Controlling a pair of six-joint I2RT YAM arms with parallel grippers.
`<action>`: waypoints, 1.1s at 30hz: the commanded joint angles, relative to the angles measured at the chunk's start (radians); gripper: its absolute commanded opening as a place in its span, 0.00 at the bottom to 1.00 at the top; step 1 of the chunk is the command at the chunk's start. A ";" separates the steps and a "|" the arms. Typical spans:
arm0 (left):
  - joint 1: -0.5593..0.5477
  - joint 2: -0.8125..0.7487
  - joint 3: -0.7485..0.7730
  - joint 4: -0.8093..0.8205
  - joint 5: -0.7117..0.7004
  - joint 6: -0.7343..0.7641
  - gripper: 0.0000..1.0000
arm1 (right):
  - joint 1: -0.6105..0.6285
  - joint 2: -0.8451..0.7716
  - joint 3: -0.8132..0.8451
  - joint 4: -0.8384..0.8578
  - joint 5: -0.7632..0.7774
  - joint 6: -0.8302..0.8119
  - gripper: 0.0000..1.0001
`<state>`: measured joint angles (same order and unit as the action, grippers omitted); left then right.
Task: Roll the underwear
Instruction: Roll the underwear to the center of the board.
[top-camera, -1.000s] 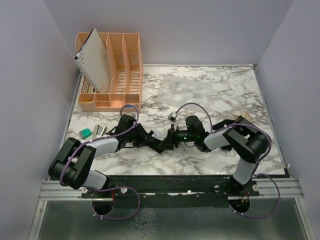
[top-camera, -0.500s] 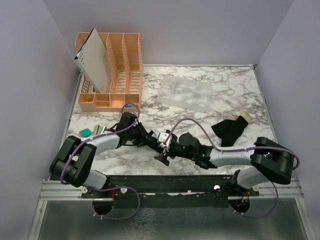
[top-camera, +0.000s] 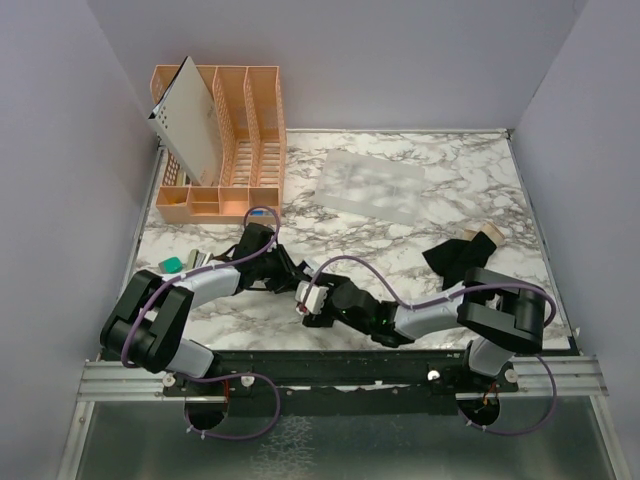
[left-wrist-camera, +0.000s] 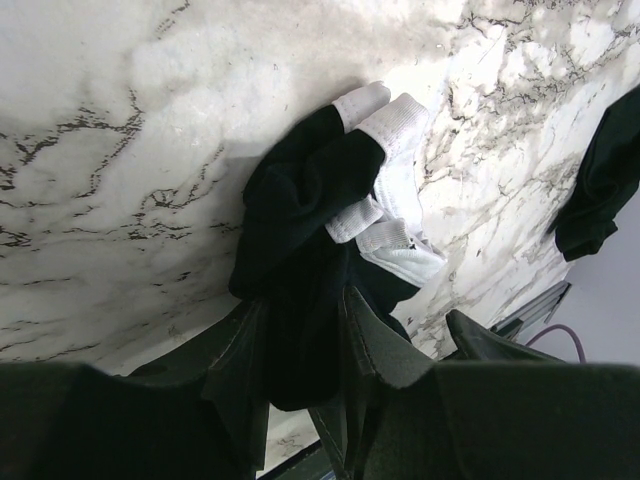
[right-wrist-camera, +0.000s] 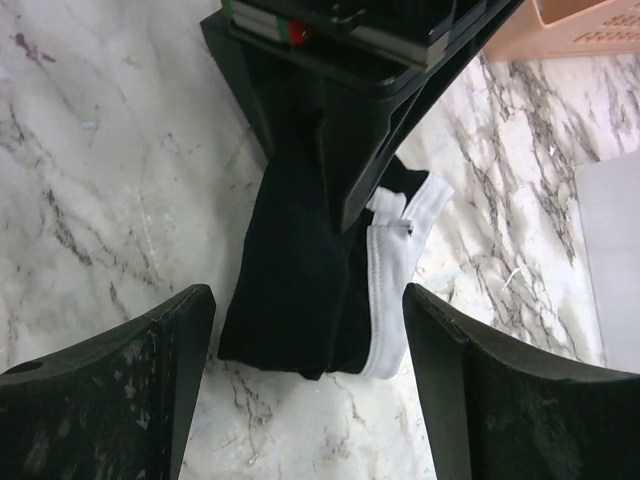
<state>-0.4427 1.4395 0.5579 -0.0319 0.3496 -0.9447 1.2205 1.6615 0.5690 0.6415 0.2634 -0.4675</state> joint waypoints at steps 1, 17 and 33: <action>-0.004 0.027 -0.013 -0.101 -0.064 0.036 0.31 | 0.010 0.038 0.040 0.055 0.070 -0.046 0.78; -0.003 0.010 -0.012 -0.115 -0.072 0.040 0.32 | 0.019 0.099 0.010 0.066 0.097 0.112 0.11; 0.024 -0.192 -0.051 -0.102 -0.110 0.061 0.72 | -0.228 0.144 -0.068 0.223 -0.598 0.707 0.01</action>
<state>-0.4252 1.3285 0.5472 -0.1310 0.2859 -0.9154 1.0607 1.7348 0.5453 0.8211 -0.0345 0.0006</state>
